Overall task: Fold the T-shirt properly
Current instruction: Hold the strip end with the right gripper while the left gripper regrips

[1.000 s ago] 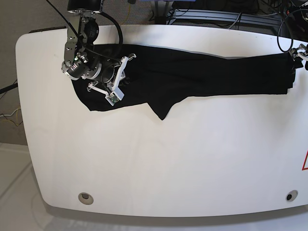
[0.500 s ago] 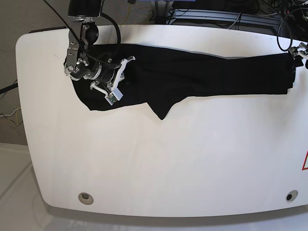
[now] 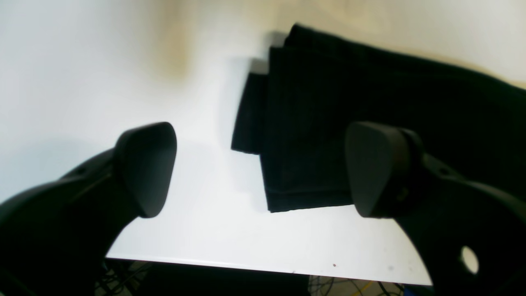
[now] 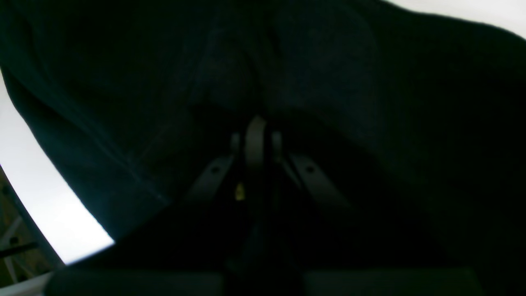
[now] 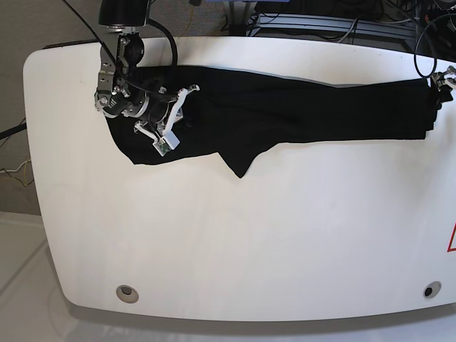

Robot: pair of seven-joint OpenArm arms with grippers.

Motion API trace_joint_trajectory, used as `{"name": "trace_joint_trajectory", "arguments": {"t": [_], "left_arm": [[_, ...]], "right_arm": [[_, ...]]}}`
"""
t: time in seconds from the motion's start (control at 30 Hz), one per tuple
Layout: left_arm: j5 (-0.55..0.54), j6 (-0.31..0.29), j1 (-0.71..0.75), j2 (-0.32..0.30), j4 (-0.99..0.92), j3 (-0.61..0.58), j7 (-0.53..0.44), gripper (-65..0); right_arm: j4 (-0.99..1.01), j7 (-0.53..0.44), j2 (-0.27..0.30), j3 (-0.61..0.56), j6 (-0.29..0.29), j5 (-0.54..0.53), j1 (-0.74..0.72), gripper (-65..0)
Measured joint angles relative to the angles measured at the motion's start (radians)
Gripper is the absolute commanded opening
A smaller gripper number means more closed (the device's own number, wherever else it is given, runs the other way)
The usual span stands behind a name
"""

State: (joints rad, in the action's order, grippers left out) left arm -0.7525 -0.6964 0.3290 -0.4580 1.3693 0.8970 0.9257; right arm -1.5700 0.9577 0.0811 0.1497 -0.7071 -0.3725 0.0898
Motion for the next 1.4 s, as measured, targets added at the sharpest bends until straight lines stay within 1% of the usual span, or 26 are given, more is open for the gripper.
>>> {"name": "trace_joint_trajectory", "arguments": {"t": [0.13,0.27,0.37,0.47,0.63,0.67,0.7,0.83,1.03,1.13,1.27,1.4], "left_arm": [[0.03,0.0,-0.003,0.0,0.0,-0.008,-0.021,-2.1],[0.109,0.005,-0.031,-0.002,-0.005,-0.063,-0.06,-2.1],[0.128,-0.001,-0.053,0.001,-0.016,-0.097,-0.107,-2.1],[0.141,-0.006,-0.069,0.003,-0.053,-0.108,-0.143,-2.1],[0.24,0.008,-0.098,0.002,-0.149,-0.133,-0.145,-2.1],[0.255,0.005,-0.106,0.005,-0.166,-0.137,-0.163,-2.1],[0.245,0.004,-0.121,0.003,-0.183,-0.138,-0.167,-2.1],[0.279,0.0,-0.164,0.001,-0.222,-0.141,-0.177,-2.1],[0.315,-0.011,-0.177,0.0,-0.265,-0.134,-0.24,-2.1],[0.334,-0.011,-0.189,0.007,-0.287,-0.132,-0.275,-2.1],[0.337,-0.007,-0.196,0.016,-0.301,-0.132,-0.292,-2.1],[0.333,0.002,-0.196,0.041,-0.298,-0.131,-0.332,-2.1]], "right_arm": [[0.0,-0.004,0.002,0.0,0.0,0.0,0.0,-65.0],[-0.001,-0.004,0.002,0.0,0.0,0.001,0.001,-65.0],[-0.002,-0.006,0.002,0.0,0.0,0.0,0.003,-65.0],[-0.002,-0.007,0.002,-0.001,0.0,0.0,0.003,-65.0],[-0.002,-0.008,0.002,-0.001,0.0,0.0,0.003,-65.0],[-0.003,-0.007,0.002,-0.001,0.0,0.0,0.003,-65.0],[-0.003,-0.006,0.002,-0.001,0.0,0.001,0.003,-65.0],[-0.004,-0.007,0.0,-0.001,0.0,0.001,0.003,-65.0],[-0.005,-0.005,0.0,0.0,0.0,0.002,0.003,-65.0],[-0.004,-0.008,0.0,-0.001,0.0,0.002,0.004,-65.0],[-0.005,-0.008,0.0,-0.001,0.0,0.002,0.004,-65.0],[-0.005,-0.006,0.0,-0.001,0.0,0.002,0.003,-65.0]]}}
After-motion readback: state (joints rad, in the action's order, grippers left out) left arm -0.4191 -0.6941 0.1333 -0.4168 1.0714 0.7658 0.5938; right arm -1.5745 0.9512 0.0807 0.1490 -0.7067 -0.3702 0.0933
